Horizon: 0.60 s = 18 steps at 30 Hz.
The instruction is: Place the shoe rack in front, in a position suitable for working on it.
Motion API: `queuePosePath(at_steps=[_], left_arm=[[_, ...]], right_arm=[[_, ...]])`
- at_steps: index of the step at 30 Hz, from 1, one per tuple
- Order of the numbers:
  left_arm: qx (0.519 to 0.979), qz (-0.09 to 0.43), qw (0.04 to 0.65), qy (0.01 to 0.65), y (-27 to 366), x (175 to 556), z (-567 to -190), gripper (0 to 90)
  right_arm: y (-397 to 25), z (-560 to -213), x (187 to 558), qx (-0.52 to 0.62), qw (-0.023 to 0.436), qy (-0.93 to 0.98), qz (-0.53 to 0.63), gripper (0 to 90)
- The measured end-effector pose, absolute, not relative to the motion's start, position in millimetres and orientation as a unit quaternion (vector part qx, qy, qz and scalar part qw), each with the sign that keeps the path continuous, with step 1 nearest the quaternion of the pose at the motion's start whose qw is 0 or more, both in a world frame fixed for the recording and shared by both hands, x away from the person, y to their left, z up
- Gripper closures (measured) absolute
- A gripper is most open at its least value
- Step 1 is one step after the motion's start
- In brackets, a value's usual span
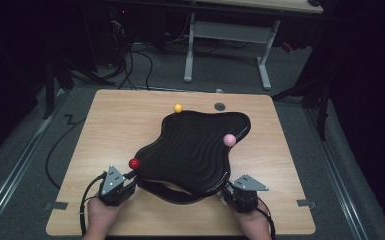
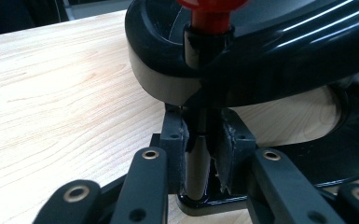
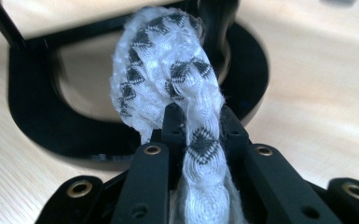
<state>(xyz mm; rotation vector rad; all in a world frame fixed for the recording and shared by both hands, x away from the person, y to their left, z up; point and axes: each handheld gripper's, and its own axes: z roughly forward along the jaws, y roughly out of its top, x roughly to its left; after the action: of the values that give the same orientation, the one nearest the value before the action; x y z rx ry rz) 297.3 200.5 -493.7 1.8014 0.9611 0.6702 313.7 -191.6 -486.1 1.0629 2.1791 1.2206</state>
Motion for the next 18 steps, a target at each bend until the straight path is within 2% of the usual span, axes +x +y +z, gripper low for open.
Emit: queuePosePath(at_steps=[6, 11, 18], left_arm=[[0.737, 0.277, 0.476, 0.392, 200.5, 297.4, -493.9, 74.2], [0.737, 0.278, 0.475, 0.391, 200.3, 297.2, -493.9, 74.3], [0.737, 0.277, 0.476, 0.391, 200.6, 297.1, -494.1, 74.2]], right_arm=[[-196.2, -457.6, 306.4, 0.371, 0.241, 0.761, 0.476, 76.5], [-201.1, -420.9, 298.6, 0.358, 0.272, 0.721, 0.527, 76.8], [-202.7, -400.5, 290.8, 0.347, 0.298, 0.698, 0.552, 77.0]])
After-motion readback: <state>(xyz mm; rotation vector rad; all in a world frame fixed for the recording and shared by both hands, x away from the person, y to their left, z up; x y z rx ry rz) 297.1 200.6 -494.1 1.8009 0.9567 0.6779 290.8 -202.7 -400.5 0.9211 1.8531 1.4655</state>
